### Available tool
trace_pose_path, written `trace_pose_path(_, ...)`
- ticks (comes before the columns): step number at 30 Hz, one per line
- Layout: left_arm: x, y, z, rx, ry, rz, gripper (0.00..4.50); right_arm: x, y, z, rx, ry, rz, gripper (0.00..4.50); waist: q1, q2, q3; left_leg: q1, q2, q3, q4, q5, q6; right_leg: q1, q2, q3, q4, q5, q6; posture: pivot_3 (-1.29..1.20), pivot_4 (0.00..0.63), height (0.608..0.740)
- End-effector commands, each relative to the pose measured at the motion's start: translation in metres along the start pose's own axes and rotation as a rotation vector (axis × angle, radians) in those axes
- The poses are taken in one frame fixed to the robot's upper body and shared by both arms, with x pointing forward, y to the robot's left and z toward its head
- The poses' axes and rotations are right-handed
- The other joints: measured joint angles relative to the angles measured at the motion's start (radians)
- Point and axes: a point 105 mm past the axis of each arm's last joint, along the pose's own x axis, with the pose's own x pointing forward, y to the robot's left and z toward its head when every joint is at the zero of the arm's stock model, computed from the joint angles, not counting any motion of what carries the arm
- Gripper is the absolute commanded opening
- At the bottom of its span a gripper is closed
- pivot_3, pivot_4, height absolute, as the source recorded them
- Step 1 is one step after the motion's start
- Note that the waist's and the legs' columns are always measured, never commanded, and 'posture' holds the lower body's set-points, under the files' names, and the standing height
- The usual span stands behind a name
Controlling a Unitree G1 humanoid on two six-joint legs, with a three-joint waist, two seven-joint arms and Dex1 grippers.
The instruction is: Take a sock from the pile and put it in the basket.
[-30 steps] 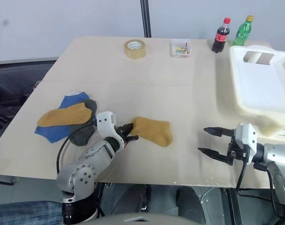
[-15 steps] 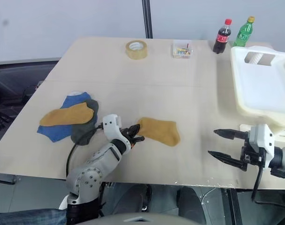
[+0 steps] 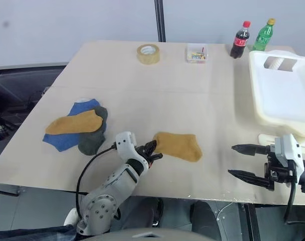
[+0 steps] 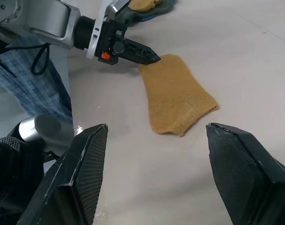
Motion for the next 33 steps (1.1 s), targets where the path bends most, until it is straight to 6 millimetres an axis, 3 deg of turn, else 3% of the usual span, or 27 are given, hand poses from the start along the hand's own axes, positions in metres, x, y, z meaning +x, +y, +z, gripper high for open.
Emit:
trace_pose_path(1,0.003,-0.039,-0.013,-0.232,0.024,-0.043,0.10,0.004,0.001,0.009,-0.035,-0.025,0.030,3.47,0.000,0.000,0.000,0.000,0.000,0.000,0.000,0.000,0.000,0.000,0.000,0.000,0.000,0.000,0.000,0.00,0.150,0.738)
trace_pose_path(4,0.002,-0.034,-0.011,-0.249,0.008,-0.009,0.10,0.006,0.000,0.007,-0.032,-0.028,0.039,3.47,0.000,0.000,0.000,0.000,0.000,0.000,0.000,0.000,0.000,0.000,0.000,0.000,0.000,0.000,0.000,0.00,0.150,0.738)
trace_pose_path(5,0.001,-0.034,-0.010,-0.250,0.005,-0.008,0.52,0.006,0.000,0.006,-0.029,-0.027,0.041,3.47,0.000,0.000,0.000,0.000,0.000,0.000,0.000,0.000,0.000,0.000,0.000,0.000,0.000,0.000,0.000,0.00,0.150,0.738)
trace_pose_path(7,0.000,-0.032,-0.007,-0.264,-0.015,0.001,0.92,0.006,0.001,0.004,-0.026,-0.026,0.045,3.47,0.000,0.000,0.000,-0.001,0.000,0.000,0.000,0.000,0.000,0.000,0.000,0.000,0.000,0.000,0.000,0.00,0.150,0.738)
trace_pose_path(11,0.000,-0.037,-0.004,-0.286,-0.020,-0.056,2.81,0.007,0.001,0.002,-0.027,-0.025,0.048,3.47,-0.003,0.000,0.000,0.000,0.000,0.001,0.000,0.000,0.000,0.000,0.001,0.000,0.000,0.000,0.000,0.00,0.150,0.738)
trace_pose_path(13,-0.003,-0.047,-0.006,-0.263,0.024,-0.149,3.54,0.007,0.000,0.002,-0.028,-0.028,0.047,3.47,-0.003,0.001,-0.001,0.000,0.001,0.001,0.000,0.000,0.000,0.000,0.002,0.001,0.000,0.000,0.000,0.00,0.150,0.738)
trace_pose_path(15,-0.012,-0.046,-0.008,-0.178,0.077,-0.238,3.54,0.008,-0.001,0.001,-0.030,-0.034,0.045,3.47,-0.001,0.001,-0.001,0.000,0.001,0.001,0.000,0.000,0.000,0.000,0.002,0.000,0.000,0.000,0.000,0.00,0.150,0.738)
trace_pose_path(19,-0.034,-0.022,-0.005,0.020,0.164,-0.341,3.54,0.013,-0.003,-0.005,-0.034,-0.048,0.044,3.47,-0.005,0.002,-0.001,0.000,0.001,0.000,0.000,0.000,0.000,-0.001,0.003,0.000,0.000,0.000,-0.001,0.00,0.150,0.738)
trace_pose_path(24,-0.051,0.009,0.023,0.362,0.155,-0.411,3.54,0.023,-0.007,-0.011,-0.044,-0.078,0.039,3.47,-0.023,0.002,0.000,0.000,0.003,0.000,-0.001,0.000,0.000,-0.001,0.004,0.000,0.000,-0.001,-0.002,0.00,0.150,0.738)
trace_pose_path(28,-0.050,0.040,0.062,0.596,0.002,-0.327,3.54,0.031,-0.010,-0.014,-0.055,-0.103,0.035,3.47,-0.024,0.001,0.002,0.000,0.002,0.002,-0.002,0.000,0.000,-0.001,0.003,0.001,-0.002,-0.002,-0.003,0.00,0.150,0.738)
trace_pose_path(33,-0.051,0.071,0.100,0.754,-0.205,-0.067,3.54,0.037,-0.013,-0.016,-0.063,-0.122,0.029,3.47,-0.023,0.001,0.002,0.000,0.003,0.001,-0.004,0.000,0.000,-0.001,0.002,0.001,-0.004,-0.001,-0.002,0.00,0.150,0.738)
